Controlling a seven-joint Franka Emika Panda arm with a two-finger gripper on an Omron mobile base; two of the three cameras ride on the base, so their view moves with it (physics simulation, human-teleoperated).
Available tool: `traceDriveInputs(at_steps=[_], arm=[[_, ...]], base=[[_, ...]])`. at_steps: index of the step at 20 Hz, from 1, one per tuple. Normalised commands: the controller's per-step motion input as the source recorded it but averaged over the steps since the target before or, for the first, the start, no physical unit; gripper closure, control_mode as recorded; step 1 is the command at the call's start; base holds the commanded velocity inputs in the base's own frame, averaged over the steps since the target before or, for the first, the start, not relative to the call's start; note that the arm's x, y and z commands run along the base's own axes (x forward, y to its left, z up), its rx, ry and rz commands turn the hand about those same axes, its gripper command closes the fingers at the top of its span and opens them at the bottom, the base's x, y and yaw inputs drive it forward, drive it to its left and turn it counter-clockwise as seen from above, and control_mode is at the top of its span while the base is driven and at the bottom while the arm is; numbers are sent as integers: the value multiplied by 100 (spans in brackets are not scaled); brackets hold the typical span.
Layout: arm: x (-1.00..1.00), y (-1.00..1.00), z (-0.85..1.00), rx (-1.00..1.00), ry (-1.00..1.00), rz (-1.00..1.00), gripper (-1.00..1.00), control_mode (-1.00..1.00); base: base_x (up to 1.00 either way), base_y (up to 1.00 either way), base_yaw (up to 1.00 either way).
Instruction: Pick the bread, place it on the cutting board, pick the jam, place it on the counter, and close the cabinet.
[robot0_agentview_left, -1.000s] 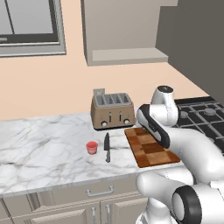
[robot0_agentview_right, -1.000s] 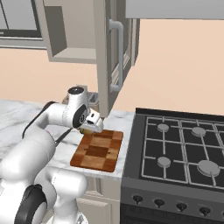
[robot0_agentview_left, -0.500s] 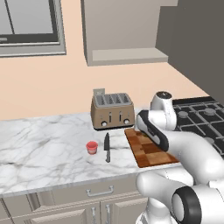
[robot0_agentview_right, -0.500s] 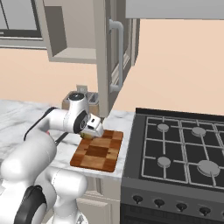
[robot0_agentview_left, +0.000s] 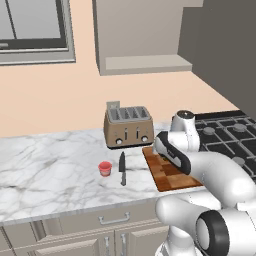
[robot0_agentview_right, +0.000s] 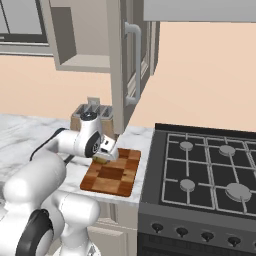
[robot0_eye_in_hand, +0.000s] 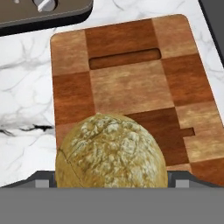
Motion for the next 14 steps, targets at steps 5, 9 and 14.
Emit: traceDriveInputs(at_steps=[5,9,14], arm=[[7,0,-19,0,3,0,100,-100],[8,0,-17,0,2,0,100,-100],[3,0,-17,0,2,0,100,-100]], base=[[0,0,0],[0,0,0],[0,0,0]])
